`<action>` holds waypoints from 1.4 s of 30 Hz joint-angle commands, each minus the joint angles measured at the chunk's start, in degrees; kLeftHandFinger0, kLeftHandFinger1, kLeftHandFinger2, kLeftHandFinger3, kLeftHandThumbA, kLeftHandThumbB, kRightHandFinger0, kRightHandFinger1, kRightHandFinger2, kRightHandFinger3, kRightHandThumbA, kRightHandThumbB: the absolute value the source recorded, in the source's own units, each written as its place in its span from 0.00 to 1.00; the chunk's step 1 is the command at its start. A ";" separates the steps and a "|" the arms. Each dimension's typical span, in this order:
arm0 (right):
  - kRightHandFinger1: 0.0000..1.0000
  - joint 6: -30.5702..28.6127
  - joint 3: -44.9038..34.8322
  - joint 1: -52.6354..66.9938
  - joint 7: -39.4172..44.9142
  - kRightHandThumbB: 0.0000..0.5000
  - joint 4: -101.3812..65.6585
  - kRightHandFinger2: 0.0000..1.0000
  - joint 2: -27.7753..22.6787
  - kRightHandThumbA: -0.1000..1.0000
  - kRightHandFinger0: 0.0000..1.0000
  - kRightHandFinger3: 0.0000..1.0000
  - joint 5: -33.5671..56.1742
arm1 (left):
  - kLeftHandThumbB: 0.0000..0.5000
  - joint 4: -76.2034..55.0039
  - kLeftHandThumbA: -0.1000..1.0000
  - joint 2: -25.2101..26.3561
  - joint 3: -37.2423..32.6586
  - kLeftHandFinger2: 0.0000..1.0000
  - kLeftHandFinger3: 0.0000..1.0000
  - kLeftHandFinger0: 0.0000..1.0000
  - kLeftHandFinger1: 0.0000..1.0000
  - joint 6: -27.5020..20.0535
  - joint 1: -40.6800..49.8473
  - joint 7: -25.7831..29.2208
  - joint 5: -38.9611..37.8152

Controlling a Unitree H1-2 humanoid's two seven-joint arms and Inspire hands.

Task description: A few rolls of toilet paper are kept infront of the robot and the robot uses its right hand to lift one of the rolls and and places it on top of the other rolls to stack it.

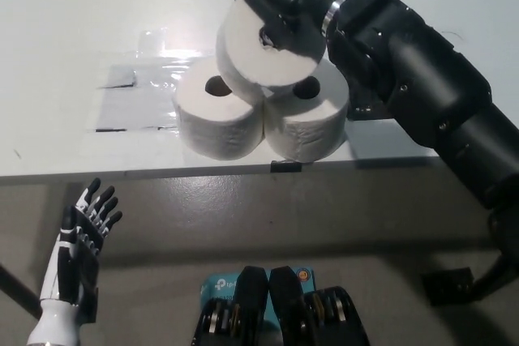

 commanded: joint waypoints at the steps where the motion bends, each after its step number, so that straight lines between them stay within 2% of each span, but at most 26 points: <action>1: 0.63 8.99 0.65 -8.17 19.10 0.72 -0.48 0.82 0.47 0.90 0.56 1.00 0.51 | 1.00 -2.43 1.00 0.62 0.29 1.00 1.00 1.00 1.00 -0.52 -0.69 0.19 -0.65; 3: 0.81 10.55 0.87 -9.11 23.54 0.81 1.20 1.00 0.59 0.90 0.67 1.00 0.98 | 1.00 -2.63 1.00 0.64 0.20 1.00 1.00 1.00 1.00 -0.34 -0.78 0.35 -0.22; 4: 0.87 11.46 0.91 -9.68 26.44 0.82 2.11 1.00 0.66 0.89 0.68 1.00 1.53 | 1.00 -2.24 1.00 0.73 0.22 1.00 1.00 1.00 1.00 -0.71 -0.83 0.12 -0.45; 5: 1.00 11.59 1.00 -10.08 28.14 0.82 2.78 1.00 0.66 0.89 0.75 1.00 1.86 | 1.00 -2.27 1.00 0.75 0.20 1.00 1.00 1.00 1.00 -0.69 -0.84 0.17 -0.27; 6: 1.00 12.15 0.40 -10.48 29.99 0.84 3.96 1.00 0.81 0.84 0.94 1.00 3.23 | 1.00 -2.34 1.00 0.76 0.19 1.00 1.00 1.00 1.00 -0.66 -0.86 0.15 -0.28; 7: 1.00 12.39 0.20 -10.56 30.74 0.84 4.11 1.00 0.80 0.83 1.00 1.00 3.62 | 1.00 -2.37 1.00 0.74 0.20 1.00 1.00 1.00 1.00 -0.60 -0.86 0.14 -0.35; 10: 1.00 13.27 -0.58 -10.67 33.77 0.86 4.29 1.00 0.48 0.77 1.00 1.00 5.34 | 1.00 -2.22 1.00 0.71 0.25 1.00 1.00 1.00 1.00 -0.71 -0.87 -0.03 -0.73; 14: 1.00 13.90 -0.62 -11.90 35.83 0.88 6.43 1.00 0.59 0.78 1.00 1.00 6.00 | 1.00 -1.90 1.00 0.75 0.45 1.00 1.00 1.00 1.00 -0.82 -1.09 0.01 -0.94; 16: 1.00 13.98 -0.62 -12.19 35.75 0.92 7.08 1.00 0.65 0.80 1.00 1.00 5.92 | 1.00 -2.22 1.00 0.68 0.38 1.00 1.00 1.00 1.00 -0.64 -1.04 0.10 -0.77; 22: 1.00 14.17 -2.17 -14.09 35.04 0.92 8.83 1.00 0.88 0.83 1.00 1.00 8.08 | 1.00 -2.41 1.00 0.80 0.23 1.00 1.00 1.00 1.00 -0.36 -0.98 0.03 -0.58; 24: 1.00 14.85 -2.48 -15.84 35.84 0.92 9.50 1.00 1.27 0.87 1.00 1.00 8.57 | 1.00 -2.23 1.00 0.82 0.38 1.00 1.00 1.00 1.00 -0.65 -1.21 0.01 -0.82; 25: 1.00 14.56 -2.50 -16.35 35.89 0.91 10.02 1.00 1.35 0.92 1.00 1.00 8.82 | 1.00 -2.23 1.00 0.83 0.36 1.00 1.00 1.00 1.00 -0.69 -1.22 0.07 -0.63; 27: 1.00 13.63 -2.75 -17.93 36.27 0.86 10.32 1.00 1.38 0.91 1.00 1.00 9.82 | 1.00 -2.32 1.00 0.79 0.35 1.00 1.00 1.00 1.00 -0.53 -1.24 0.08 -0.72; 31: 1.00 14.12 -4.91 -20.11 37.43 0.85 10.64 1.00 1.67 0.91 1.00 1.00 13.12 | 1.00 -2.35 1.00 0.92 0.23 1.00 1.00 1.00 1.00 -0.66 -1.40 -0.07 -0.65; 32: 1.00 13.64 -5.16 -20.55 37.44 0.86 10.99 1.00 1.67 0.96 1.00 1.00 13.58 | 1.00 -2.41 1.00 1.01 0.17 1.00 1.00 1.00 1.00 -0.62 -1.39 -0.15 -0.61; 35: 1.00 12.68 -6.13 -23.39 37.67 0.94 13.04 1.00 2.01 0.95 1.00 1.00 14.83 | 1.00 -2.17 1.00 1.02 0.14 1.00 1.00 1.00 1.00 -0.97 -1.63 -0.12 -0.43; 39: 1.00 11.32 -6.22 -25.16 34.44 0.97 13.40 1.00 1.90 0.97 1.00 1.00 14.70 | 1.00 -2.30 1.00 1.38 -0.21 1.00 1.00 1.00 1.00 -0.20 -2.05 -0.35 -0.13; 42: 1.00 12.44 -7.30 -25.44 33.33 0.95 13.40 1.00 2.27 0.93 1.00 1.00 16.03 | 1.00 -2.29 1.00 1.47 -0.51 1.00 1.00 1.00 1.00 -0.11 -2.08 -0.45 -0.05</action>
